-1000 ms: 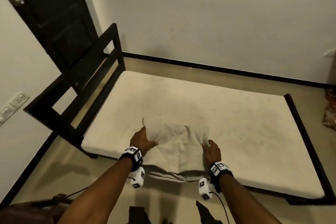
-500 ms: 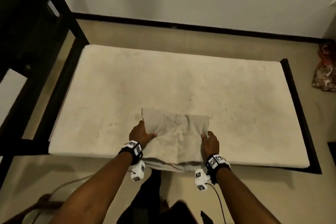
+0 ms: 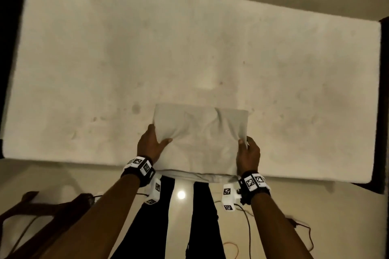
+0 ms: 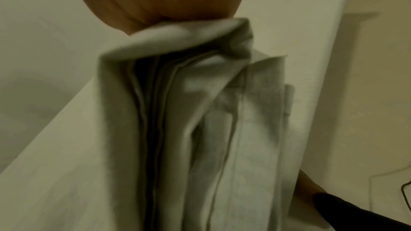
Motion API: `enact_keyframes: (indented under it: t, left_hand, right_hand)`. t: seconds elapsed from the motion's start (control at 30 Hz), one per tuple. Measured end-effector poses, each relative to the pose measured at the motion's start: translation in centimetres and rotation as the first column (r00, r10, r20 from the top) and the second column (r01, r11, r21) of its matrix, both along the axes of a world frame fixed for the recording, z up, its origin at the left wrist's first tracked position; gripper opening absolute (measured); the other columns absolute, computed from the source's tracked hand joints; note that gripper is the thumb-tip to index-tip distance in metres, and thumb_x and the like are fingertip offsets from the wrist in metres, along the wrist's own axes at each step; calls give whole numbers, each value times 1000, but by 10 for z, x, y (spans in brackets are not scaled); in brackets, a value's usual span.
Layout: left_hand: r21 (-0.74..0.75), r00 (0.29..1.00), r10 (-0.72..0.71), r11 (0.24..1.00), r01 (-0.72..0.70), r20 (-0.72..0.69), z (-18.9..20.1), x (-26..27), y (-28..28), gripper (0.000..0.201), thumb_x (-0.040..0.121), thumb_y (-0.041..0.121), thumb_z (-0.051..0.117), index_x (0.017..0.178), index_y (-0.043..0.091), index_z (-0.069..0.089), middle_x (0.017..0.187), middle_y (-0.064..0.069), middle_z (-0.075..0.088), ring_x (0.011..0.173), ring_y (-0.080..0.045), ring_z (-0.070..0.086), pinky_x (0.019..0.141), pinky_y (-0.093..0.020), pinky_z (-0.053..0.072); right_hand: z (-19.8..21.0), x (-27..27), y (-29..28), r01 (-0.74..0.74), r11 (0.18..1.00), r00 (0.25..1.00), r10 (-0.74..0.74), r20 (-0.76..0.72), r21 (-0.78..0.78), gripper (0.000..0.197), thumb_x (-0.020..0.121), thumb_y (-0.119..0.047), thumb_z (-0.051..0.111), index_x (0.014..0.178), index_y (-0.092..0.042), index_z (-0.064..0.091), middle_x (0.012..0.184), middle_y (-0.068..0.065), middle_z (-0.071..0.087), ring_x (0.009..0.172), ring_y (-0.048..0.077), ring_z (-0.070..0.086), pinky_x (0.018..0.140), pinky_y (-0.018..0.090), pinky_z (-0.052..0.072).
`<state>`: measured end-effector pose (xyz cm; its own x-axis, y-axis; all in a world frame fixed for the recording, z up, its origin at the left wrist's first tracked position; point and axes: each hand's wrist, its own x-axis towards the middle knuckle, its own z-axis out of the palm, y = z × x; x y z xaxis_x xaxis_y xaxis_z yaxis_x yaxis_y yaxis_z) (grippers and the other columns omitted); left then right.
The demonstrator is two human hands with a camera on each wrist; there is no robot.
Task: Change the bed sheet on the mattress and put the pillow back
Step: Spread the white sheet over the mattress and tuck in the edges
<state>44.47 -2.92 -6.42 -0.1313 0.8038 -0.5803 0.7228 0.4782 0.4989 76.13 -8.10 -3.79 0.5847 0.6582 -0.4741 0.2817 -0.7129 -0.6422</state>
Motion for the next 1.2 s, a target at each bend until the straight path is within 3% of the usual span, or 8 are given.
enact_keyframes:
  t: [0.13,0.3,0.47,0.67,0.83,0.97,1.1,1.2]
  left_hand:
    - [45,996,84,995,-85,26,-54,14,-4,63,79,42,84,113,3,48,107,-18,65,95,-36,63,73,-37,47]
    - [68,985,171,983,-168,-38,-114,19,-32,67,71,23,89,125,7,52,119,-13,58,105,-31,58,89,-43,50]
    - [52,960,272,962,-270,-63,-134,18,-53,66,68,48,89,115,14,59,107,-1,59,89,-13,55,80,-27,45]
    - [-72,948,298,949,-307,-110,-128,13,-48,55,71,57,85,95,15,58,93,-3,63,87,-26,59,76,-36,48]
    - [-162,916,401,903,-397,-11,-125,24,-41,64,70,41,90,114,8,58,104,-1,60,94,-21,57,80,-30,45]
    - [-286,788,586,801,-526,189,-123,27,-45,57,72,30,91,120,8,68,110,-2,72,98,-21,69,92,-41,57]
    - [-424,699,650,747,-512,299,-113,30,-40,65,57,39,91,111,7,75,104,-7,77,96,-25,73,93,-45,58]
    - [-481,652,666,733,-481,363,-103,31,-29,70,48,35,90,110,5,74,105,-13,77,99,-34,73,92,-49,58]
  right_hand:
    - [-57,18,-2,1,1000,998,0,69,-18,23,100,-16,52,116,-10,66,95,8,72,86,28,65,74,32,50]
    - [-135,30,-29,-71,990,963,101,251,-125,31,97,-15,55,128,-14,56,118,8,65,111,31,56,94,40,45]
    - [-163,17,-36,-17,993,973,43,226,-119,38,88,-26,69,120,-8,59,112,10,63,102,31,58,94,44,47]
    - [-162,20,-31,111,974,982,-78,170,-197,54,78,-46,76,115,-9,62,109,12,63,106,32,58,94,43,47]
    - [-165,34,-24,172,908,985,-149,91,-382,52,66,-61,80,77,-14,59,89,6,57,88,25,50,75,35,45]
    - [-158,35,-24,159,938,982,-182,-46,-307,63,71,-34,85,56,-18,25,59,-2,25,62,21,25,60,33,22]
    - [-160,37,-25,110,951,983,-147,-108,-289,41,69,-30,80,64,-1,51,63,7,51,61,21,45,60,42,42]
    - [-157,40,-25,231,918,930,-306,-205,-323,34,65,-23,86,84,-8,62,87,6,69,80,27,66,75,40,57]
